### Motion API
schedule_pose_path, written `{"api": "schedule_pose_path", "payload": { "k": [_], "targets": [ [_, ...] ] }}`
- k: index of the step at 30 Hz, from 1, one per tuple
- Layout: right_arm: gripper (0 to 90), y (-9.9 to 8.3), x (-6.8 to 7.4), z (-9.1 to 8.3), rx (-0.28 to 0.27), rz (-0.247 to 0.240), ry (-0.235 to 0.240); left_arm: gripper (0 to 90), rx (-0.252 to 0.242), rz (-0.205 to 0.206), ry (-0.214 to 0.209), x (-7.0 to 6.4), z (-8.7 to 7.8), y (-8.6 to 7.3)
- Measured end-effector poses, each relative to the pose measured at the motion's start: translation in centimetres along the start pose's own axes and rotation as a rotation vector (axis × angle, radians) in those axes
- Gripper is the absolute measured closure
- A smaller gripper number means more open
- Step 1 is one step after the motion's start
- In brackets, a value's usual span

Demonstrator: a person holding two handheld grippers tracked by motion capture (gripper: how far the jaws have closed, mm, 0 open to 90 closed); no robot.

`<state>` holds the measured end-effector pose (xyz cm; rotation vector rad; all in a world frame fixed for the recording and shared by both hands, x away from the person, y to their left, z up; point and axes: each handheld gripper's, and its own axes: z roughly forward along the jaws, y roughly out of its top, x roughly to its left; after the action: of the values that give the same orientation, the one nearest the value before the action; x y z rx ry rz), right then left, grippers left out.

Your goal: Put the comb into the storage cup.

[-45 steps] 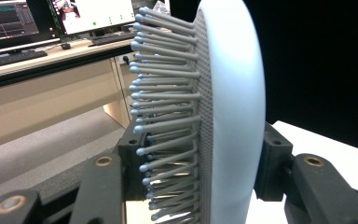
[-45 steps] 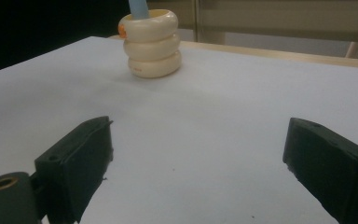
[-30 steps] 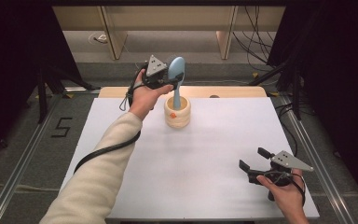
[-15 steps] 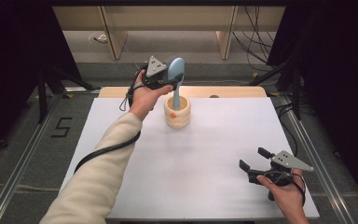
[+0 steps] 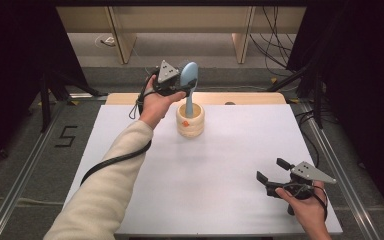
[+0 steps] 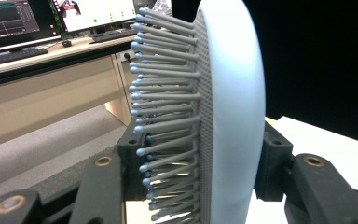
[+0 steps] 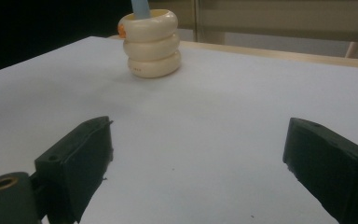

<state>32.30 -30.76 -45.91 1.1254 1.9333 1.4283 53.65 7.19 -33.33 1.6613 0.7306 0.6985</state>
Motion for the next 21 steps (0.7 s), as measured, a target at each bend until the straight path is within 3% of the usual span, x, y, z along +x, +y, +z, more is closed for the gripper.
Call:
{"api": "schedule_pose_path", "payload": {
  "k": [21],
  "targets": [
    [9.3, -0.05, -0.04, 0.08, 0.000, 0.002, 0.001, 48.7, 0.007, -0.007, -0.002, -0.06, 0.68, -0.47]
  ]
}}
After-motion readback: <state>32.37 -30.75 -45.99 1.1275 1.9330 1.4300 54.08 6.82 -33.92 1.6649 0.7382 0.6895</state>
